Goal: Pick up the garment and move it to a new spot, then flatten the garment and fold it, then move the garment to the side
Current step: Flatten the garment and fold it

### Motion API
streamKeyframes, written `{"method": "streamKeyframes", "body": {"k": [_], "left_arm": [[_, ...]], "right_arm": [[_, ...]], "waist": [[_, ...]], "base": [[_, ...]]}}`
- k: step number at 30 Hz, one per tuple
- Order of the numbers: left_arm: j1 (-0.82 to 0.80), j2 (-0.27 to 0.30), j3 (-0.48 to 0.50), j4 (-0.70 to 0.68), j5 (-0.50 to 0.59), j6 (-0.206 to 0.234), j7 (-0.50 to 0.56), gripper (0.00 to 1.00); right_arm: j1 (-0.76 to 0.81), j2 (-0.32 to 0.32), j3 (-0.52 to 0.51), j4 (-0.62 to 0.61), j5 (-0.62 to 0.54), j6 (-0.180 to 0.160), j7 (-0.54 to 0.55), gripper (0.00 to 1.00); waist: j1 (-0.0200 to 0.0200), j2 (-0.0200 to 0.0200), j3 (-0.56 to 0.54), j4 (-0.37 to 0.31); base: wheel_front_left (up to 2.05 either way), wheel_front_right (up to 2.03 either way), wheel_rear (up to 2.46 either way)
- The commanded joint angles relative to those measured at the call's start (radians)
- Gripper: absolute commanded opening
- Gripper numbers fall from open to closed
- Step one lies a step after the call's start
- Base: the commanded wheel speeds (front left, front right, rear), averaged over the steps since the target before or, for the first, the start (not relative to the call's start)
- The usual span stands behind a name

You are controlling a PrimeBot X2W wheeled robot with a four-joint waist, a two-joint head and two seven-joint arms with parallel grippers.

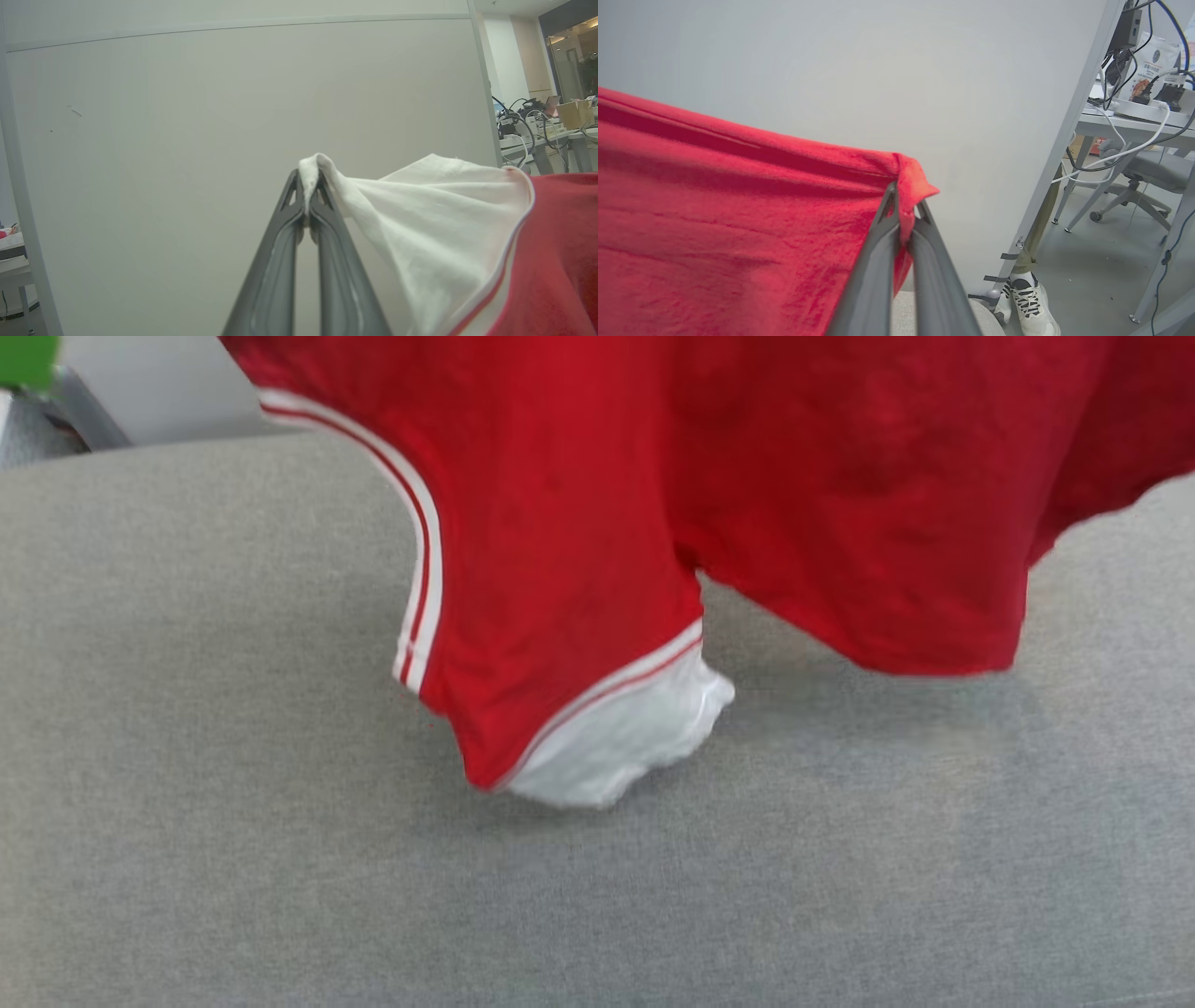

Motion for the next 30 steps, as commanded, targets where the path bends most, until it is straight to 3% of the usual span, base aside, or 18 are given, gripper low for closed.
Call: {"method": "streamKeyframes", "body": {"k": [1,10,18,24,30], "left_arm": [[-0.055,0.015,0.008,0.025,0.019,-0.014,0.004,0.00],[-0.367,-0.013,-0.025,0.228,0.096,-0.144,0.028,0.00],[-0.693,-0.122,-0.085,0.539,0.207,-0.254,-0.030,0.00],[-0.896,-0.216,-0.109,0.773,0.275,-0.279,-0.144,0.00],[-0.951,-0.286,-0.138,0.948,0.290,-0.305,-0.247,0.00]], "right_arm": [[-0.040,-0.008,0.003,0.025,-0.018,-0.002,-0.017,0.00],[-0.334,0.006,0.079,0.219,-0.080,-0.002,-0.126,0.00],[-0.631,0.064,0.128,0.475,-0.175,-0.002,-0.265,0.00],[-0.799,0.117,0.124,0.647,-0.257,-0.002,-0.392,0.00],[-0.858,0.174,0.119,0.775,-0.309,-0.002,-0.491,0.00]], "waist": [[0.0000,-0.0001,0.125,0.008],[0.0000,-0.0001,0.316,0.005],[0.0000,-0.0001,0.440,0.003],[0.0000,-0.0001,0.500,0.008],[0.0000,-0.0001,0.526,0.031]], "base": [[0.00,0.00,0.00],[0.00,0.00,0.00],[0.00,0.00,0.00],[0.00,0.00,0.00],[0.00,0.00,0.00]]}}
